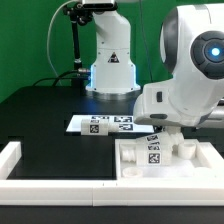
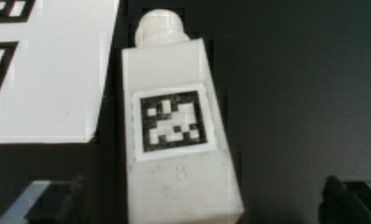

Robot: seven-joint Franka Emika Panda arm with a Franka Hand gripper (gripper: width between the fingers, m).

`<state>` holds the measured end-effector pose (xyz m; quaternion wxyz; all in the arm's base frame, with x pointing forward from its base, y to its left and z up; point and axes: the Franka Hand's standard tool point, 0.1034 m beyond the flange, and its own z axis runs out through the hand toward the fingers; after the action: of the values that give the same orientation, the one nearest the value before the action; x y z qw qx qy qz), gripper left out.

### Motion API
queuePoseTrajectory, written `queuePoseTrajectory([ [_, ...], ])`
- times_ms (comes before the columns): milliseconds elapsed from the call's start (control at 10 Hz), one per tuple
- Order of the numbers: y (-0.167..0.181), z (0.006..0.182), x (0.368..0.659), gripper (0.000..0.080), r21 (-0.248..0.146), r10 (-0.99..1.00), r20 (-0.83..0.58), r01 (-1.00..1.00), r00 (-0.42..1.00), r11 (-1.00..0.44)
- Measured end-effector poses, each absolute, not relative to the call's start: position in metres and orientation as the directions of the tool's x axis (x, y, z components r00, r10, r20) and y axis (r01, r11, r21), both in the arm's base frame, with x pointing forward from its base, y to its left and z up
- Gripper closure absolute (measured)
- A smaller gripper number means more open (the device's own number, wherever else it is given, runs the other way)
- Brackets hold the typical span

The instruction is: Assemble one leg

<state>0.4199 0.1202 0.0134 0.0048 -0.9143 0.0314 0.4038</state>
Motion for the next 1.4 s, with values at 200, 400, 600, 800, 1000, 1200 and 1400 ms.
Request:
queuePoseTrajectory([
  [200, 0.119, 0.013, 0.420, 0.0150, 0.017, -0.055, -0.739, -0.063, 0.671, -0.998],
  [400, 0.117, 0.014, 0.414, 0.0150, 0.033, -0.077, -0.765, -0.080, 0.640, -0.996],
  [600, 0.116, 0.012, 0.414, 0.0150, 0.044, -0.089, -0.773, -0.087, 0.628, -0.995],
  [800, 0.115, 0.012, 0.414, 0.0251, 0.045, -0.090, -0.774, -0.088, 0.627, -0.995],
  [1000, 0.114, 0.012, 0.414, 0.0517, 0.045, -0.091, -0.774, -0.090, 0.627, -0.995],
  [1200, 0.113, 0.013, 0.415, 0.0517, 0.041, -0.083, -0.772, -0.082, 0.630, -0.996],
  [1400, 0.107, 0.034, 0.434, 0.0517, -0.008, -0.018, -0.752, -0.036, 0.659, -0.999],
])
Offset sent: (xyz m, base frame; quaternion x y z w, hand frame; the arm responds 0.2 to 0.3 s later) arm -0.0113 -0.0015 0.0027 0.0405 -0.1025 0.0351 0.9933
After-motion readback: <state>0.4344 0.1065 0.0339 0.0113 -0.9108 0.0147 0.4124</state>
